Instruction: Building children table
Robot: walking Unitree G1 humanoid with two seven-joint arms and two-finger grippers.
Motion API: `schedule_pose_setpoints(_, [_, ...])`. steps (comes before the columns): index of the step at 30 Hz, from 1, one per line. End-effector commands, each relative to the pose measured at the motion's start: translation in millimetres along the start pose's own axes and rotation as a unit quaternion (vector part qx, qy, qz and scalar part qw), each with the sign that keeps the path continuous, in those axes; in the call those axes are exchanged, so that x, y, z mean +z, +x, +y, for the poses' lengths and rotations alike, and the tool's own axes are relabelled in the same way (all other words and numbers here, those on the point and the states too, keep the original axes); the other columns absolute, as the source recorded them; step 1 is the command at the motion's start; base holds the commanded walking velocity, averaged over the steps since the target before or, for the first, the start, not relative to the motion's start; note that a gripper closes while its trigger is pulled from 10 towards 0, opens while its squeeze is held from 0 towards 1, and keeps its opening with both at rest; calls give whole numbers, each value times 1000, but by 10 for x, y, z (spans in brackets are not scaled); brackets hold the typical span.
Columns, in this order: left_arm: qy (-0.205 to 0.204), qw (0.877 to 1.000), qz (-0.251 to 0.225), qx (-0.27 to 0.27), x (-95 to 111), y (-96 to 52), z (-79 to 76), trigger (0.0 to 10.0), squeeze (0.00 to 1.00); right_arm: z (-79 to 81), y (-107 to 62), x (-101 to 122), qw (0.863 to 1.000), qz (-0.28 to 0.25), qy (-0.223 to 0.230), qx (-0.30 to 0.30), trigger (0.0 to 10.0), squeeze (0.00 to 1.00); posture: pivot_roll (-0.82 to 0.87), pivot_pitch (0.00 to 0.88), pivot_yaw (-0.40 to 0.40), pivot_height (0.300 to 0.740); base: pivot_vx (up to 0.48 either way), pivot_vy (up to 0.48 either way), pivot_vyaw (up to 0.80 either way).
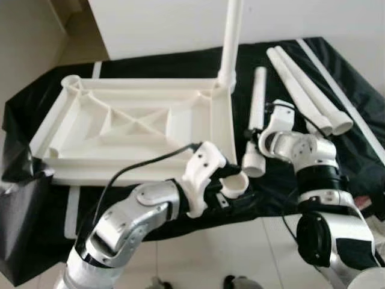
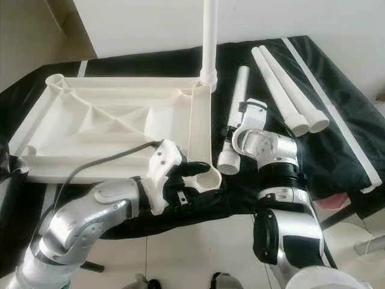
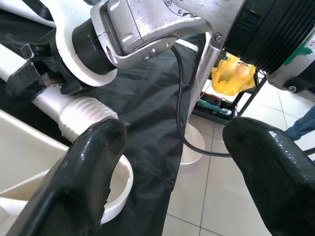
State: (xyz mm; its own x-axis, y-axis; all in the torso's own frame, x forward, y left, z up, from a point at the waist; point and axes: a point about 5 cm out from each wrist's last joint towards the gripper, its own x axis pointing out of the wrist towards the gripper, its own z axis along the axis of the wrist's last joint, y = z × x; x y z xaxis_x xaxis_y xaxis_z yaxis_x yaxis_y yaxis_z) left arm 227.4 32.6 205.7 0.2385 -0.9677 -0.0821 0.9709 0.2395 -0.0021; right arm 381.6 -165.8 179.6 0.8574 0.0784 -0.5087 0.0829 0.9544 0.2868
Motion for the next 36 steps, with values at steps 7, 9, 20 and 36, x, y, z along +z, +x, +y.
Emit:
schedule_pose_setpoints(7, [-2,999,0,-48,7,16,-53,10000,0,-83,61,-211,1000,8,-16,-3,0,0,-41,124,37,740,0,0,0])
schedule_pose_setpoints(9, [-1,999,-2,-45,13,15,-42,10000,0,-58,17,-67,996,-72,-50,-5,10000,0,-42,121,39,740,0,0,0])
schedule_pose_setpoints(20, [0,999,-18,26,73,59,191,10000,0,-151,-142,74,971,-225,-56,-67,10000,0,-41,120,44,740,0,0,0])
schedule_pose_setpoints(36, [-2,984,-27,174,268,55,883,10000,0,12,-595,63,905,-415,-90,39,10000,0,-87,115,72,740,0,0,0])
